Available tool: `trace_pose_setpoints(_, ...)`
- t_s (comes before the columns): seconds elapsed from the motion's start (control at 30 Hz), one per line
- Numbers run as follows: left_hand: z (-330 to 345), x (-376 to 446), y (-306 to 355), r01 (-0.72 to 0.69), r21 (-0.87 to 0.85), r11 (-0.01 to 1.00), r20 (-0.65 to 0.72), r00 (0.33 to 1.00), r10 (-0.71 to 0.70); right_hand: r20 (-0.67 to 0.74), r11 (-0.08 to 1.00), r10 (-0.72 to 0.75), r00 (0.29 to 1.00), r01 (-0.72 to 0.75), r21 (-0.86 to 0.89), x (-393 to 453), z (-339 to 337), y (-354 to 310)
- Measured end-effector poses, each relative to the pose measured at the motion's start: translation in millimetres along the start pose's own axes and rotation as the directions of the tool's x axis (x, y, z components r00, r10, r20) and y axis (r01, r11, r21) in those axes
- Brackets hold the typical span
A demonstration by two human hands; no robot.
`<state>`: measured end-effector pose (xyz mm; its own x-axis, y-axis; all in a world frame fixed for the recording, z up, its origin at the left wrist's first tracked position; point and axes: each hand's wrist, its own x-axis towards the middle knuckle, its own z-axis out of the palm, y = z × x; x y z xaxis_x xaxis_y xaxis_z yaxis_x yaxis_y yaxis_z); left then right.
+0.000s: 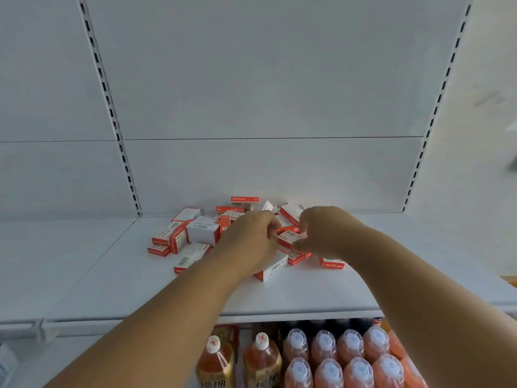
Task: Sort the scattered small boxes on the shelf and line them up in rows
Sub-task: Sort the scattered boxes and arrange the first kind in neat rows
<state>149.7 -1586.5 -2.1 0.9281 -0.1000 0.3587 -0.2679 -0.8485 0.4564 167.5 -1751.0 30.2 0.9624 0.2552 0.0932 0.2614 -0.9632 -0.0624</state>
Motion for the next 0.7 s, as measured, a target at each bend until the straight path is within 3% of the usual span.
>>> trace_pose_setpoints(0.1,0.5,-0.5,-4.1,-0.002,-0.036,0.999,0.037,0.999,0.004,-0.028,0.999,0.030,0.999,-0.029,0.027,-9.6,5.9,-3.3)
trace_pose_setpoints(0.17,-1.4,-0.1,-5.2,0.015,-0.110,0.994,0.020,1.000,-0.013,-0.168,0.990,0.036,0.985,-0.012,0.142,-15.5,6.9,-4.7)
trace_pose_setpoints(0.27,-6.8,1.0,-4.3,0.054,-0.349,0.935,0.010,0.999,-0.054,-0.417,0.946,-0.019,0.909,0.151,0.285,-24.3,5.3,-4.8)
trace_pose_setpoints(0.37,-16.3,1.7,-0.7,0.164,-0.700,0.695,0.069,0.984,-0.163,-0.514,0.905,-0.063,0.855,0.266,0.332,-27.1,4.6,-4.6)
trace_pose_setpoints(0.47,-22.6,2.3,-1.8,0.236,-0.861,0.451,0.079,0.938,-0.338,-0.591,0.870,0.049,0.806,0.256,0.421,-16.2,9.3,-1.1)
trace_pose_setpoints(0.53,-24.5,1.5,-3.6,0.284,-0.937,0.204,0.175,0.886,-0.429,-0.534,0.888,0.169,0.828,0.107,0.447,-3.2,13.3,3.1)
trace_pose_setpoints(0.6,-25.7,-1.1,-5.1,0.311,-0.950,0.005,0.277,0.853,-0.443,-0.352,0.936,0.220,0.910,-0.096,0.338,12.5,18.4,5.5)
trace_pose_setpoints(0.7,-24.8,-4.0,-7.1,0.310,-0.946,-0.098,0.322,0.845,-0.428,-0.140,0.962,0.246,0.959,-0.224,0.156,30.3,23.2,0.8)
